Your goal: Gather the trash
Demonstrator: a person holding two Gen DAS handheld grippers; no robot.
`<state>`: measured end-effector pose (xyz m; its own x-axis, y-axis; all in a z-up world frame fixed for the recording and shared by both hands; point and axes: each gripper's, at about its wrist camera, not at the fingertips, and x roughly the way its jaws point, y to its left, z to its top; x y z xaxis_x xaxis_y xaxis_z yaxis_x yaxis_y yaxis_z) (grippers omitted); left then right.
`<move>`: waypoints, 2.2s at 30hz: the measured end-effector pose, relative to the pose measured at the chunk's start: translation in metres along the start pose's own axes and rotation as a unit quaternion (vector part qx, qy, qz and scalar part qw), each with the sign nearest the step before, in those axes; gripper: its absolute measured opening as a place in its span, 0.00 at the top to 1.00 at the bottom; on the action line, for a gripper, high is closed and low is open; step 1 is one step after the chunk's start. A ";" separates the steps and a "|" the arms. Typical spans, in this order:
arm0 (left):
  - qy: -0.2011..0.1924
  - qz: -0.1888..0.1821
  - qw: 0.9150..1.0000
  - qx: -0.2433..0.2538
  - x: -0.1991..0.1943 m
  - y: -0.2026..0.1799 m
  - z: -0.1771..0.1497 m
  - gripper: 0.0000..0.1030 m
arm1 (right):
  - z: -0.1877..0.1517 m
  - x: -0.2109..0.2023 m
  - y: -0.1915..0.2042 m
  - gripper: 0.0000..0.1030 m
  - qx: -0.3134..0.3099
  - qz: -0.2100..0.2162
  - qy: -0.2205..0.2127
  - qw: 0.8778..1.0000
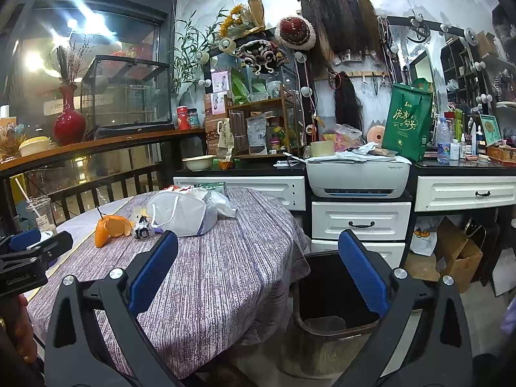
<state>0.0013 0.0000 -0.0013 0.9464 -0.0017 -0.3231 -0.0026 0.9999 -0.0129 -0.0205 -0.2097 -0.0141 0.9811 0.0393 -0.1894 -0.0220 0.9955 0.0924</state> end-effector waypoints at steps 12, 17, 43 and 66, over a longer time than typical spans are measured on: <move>0.000 -0.002 1.000 -0.002 -0.001 0.002 0.000 0.05 | 0.000 0.001 0.000 0.05 0.001 0.001 0.003 1.000; 0.001 -0.002 1.000 -0.003 -0.001 0.001 0.000 0.05 | -0.001 0.002 0.000 0.05 0.002 0.001 0.003 1.000; 0.012 -0.002 1.000 -0.007 0.004 0.004 -0.003 0.05 | -0.002 0.002 0.001 0.05 0.001 0.001 0.004 1.000; 0.014 -0.002 1.000 -0.007 0.005 0.004 -0.003 0.05 | -0.003 0.002 0.001 0.05 0.002 0.001 0.006 1.000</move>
<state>0.0045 0.0035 -0.0060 0.9371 -0.0070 -0.3489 -0.0029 0.9996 -0.0278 -0.0193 -0.2080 -0.0174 0.9785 0.0432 -0.2016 -0.0241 0.9950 0.0965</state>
